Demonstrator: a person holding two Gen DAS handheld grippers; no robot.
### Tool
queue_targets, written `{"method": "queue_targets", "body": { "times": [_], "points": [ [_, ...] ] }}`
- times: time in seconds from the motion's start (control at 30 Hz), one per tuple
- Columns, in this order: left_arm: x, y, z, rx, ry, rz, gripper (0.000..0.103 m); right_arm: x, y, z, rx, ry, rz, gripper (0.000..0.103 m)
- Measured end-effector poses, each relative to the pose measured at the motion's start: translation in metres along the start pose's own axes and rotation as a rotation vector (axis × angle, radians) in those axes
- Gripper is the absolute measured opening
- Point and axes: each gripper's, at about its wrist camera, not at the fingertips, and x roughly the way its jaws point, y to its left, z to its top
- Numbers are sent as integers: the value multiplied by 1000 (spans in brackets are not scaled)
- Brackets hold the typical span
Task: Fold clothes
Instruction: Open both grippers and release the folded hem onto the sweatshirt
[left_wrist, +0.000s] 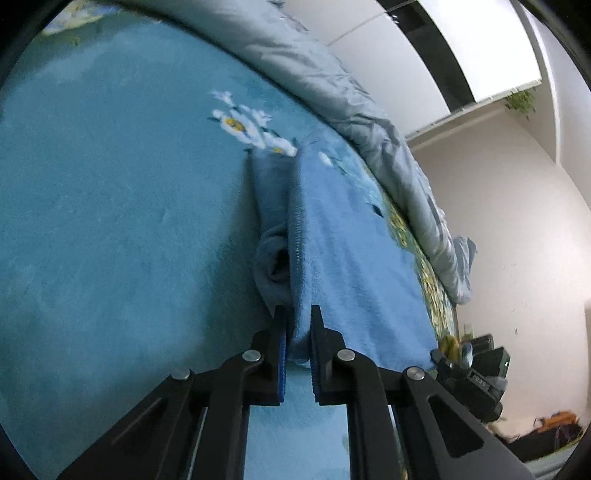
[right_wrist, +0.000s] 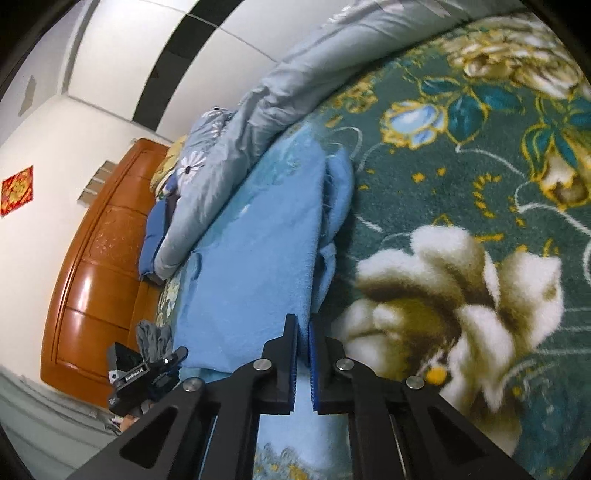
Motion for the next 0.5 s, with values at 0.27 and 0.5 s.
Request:
{"method": "queue_targets", "body": {
  "times": [0.27, 0.5],
  "points": [
    [-54, 5, -79, 62, 23, -33, 10, -52, 6, -60, -53, -3, 7, 6],
    [-69, 16, -141, 113, 39, -7, 10, -87, -7, -136, -77, 12, 12, 6]
  ]
}}
